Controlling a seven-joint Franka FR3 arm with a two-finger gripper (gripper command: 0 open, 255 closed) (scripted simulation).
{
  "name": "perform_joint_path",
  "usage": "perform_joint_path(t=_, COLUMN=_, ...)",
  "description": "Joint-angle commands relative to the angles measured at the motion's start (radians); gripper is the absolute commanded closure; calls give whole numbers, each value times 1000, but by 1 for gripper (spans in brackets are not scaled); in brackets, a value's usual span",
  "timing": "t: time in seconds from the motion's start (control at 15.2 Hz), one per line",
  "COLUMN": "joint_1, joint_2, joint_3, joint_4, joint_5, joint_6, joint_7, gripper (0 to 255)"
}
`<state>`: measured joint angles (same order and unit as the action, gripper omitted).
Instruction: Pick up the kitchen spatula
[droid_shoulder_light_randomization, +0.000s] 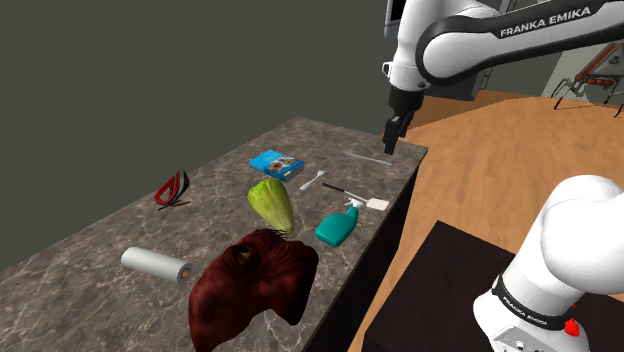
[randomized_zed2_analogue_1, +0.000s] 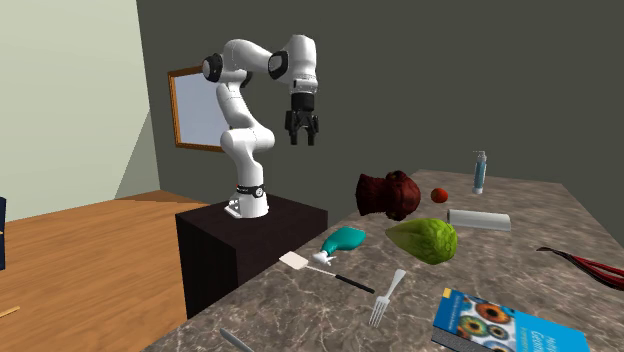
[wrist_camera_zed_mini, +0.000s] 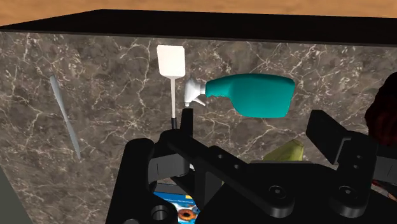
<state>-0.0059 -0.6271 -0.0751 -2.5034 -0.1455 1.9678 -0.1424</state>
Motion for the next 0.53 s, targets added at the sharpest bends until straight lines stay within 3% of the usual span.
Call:
perform_joint_path(t=0.0, joint_1=-4, joint_2=59, joint_3=-19, joint_4=-10, joint_5=-4, joint_6=77, joint_7=-12, gripper=0)
perform_joint_path(t=0.46, joint_1=-9, joint_2=300, joint_3=-86, joint_4=0, joint_5=5, joint_6=329, joint_7=-68, gripper=0)
